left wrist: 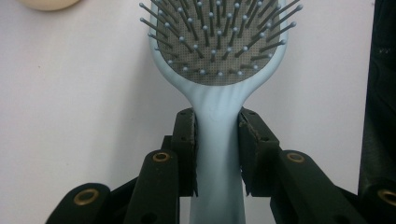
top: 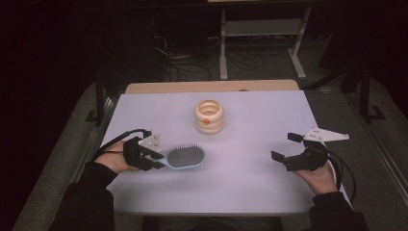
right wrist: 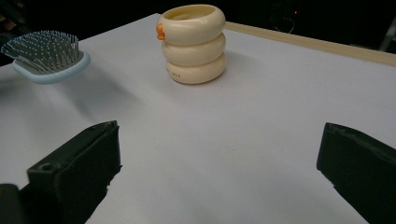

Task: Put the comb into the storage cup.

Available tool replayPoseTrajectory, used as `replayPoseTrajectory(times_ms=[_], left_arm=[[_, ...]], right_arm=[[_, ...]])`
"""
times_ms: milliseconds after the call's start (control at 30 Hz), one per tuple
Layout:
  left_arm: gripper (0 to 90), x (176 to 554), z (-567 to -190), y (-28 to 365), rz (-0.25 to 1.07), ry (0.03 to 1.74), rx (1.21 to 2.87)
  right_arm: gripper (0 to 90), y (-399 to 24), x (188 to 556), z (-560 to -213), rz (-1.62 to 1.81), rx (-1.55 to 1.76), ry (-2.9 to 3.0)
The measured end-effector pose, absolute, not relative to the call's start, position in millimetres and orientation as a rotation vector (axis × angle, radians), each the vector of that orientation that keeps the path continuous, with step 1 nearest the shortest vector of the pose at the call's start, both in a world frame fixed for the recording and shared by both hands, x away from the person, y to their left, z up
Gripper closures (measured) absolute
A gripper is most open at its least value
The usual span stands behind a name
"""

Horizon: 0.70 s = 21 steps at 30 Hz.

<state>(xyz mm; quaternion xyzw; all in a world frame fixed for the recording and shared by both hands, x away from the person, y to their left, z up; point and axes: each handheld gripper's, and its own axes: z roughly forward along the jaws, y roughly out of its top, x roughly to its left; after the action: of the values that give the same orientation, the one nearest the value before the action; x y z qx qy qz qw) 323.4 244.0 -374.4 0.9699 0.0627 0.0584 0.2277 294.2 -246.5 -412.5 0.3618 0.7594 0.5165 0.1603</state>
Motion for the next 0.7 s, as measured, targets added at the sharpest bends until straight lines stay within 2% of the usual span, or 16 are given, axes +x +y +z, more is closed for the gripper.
replayPoseTrajectory(times_ms=[333,700], left_arm=[[70.2,331,-364,238,0.181,0.173,2.656],[70.2,337,-333,228,0.279,0.141,2.628]], right_arm=[[0.0,-245,296,-414,1.467,1.031,2.185],[0.0,-246,296,-413,1.477,1.031,2.177]])
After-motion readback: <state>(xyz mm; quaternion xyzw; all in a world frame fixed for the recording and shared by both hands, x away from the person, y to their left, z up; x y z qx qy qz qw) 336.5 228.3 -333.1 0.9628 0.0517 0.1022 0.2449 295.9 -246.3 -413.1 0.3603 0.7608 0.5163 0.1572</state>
